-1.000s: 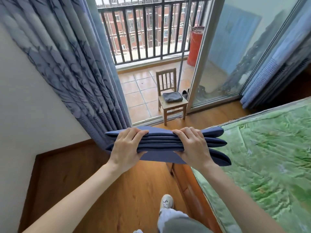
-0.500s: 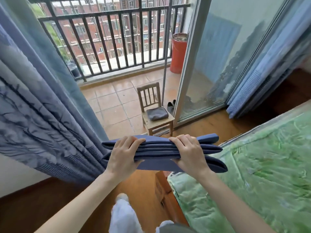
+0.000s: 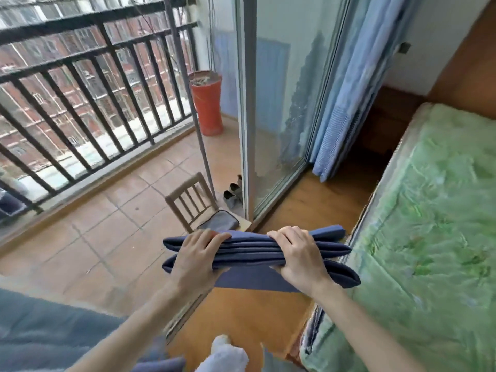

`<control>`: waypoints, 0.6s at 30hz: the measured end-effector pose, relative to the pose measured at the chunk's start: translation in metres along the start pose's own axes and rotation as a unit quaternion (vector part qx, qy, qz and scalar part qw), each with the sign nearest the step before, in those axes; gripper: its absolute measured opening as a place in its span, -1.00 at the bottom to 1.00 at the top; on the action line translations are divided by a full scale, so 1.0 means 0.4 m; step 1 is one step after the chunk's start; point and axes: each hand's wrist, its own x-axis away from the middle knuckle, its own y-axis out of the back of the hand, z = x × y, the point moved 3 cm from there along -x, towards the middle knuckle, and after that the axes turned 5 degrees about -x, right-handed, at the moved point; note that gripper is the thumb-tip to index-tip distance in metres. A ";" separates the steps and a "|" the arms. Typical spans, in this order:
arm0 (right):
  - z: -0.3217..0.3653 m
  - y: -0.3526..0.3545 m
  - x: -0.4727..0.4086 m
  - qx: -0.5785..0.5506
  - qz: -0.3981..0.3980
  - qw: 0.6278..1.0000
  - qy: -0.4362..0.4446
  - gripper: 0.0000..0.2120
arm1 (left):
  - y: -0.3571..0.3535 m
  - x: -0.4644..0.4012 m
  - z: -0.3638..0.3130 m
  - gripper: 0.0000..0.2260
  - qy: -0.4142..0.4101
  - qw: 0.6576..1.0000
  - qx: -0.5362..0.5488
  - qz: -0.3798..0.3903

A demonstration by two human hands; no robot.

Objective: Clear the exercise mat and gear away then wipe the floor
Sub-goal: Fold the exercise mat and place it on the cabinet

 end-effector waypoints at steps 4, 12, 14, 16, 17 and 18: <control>0.010 -0.023 -0.124 0.009 -0.021 0.999 -0.044 -0.41 | -0.016 -0.122 0.134 -0.48 -0.048 0.999 0.013 0.004; -0.035 -0.008 -0.204 0.082 -0.026 0.989 -0.121 -0.33 | -0.089 -0.293 0.196 -0.41 -0.112 0.992 0.051 0.042; -0.059 -0.004 -0.204 0.092 -0.023 0.985 -0.147 -0.33 | -0.116 -0.330 0.188 -0.41 -0.131 0.988 0.066 0.053; -0.084 -0.003 -0.201 0.100 -0.021 0.980 -0.170 -0.32 | -0.141 -0.359 0.176 -0.40 -0.146 0.984 0.077 0.061; -0.098 -0.005 -0.201 0.103 -0.018 0.978 -0.180 -0.32 | -0.156 -0.374 0.172 -0.39 -0.152 0.983 0.080 0.064; -0.114 -0.008 -0.204 0.104 -0.016 0.976 -0.189 -0.31 | -0.172 -0.390 0.169 -0.38 -0.157 0.982 0.083 0.066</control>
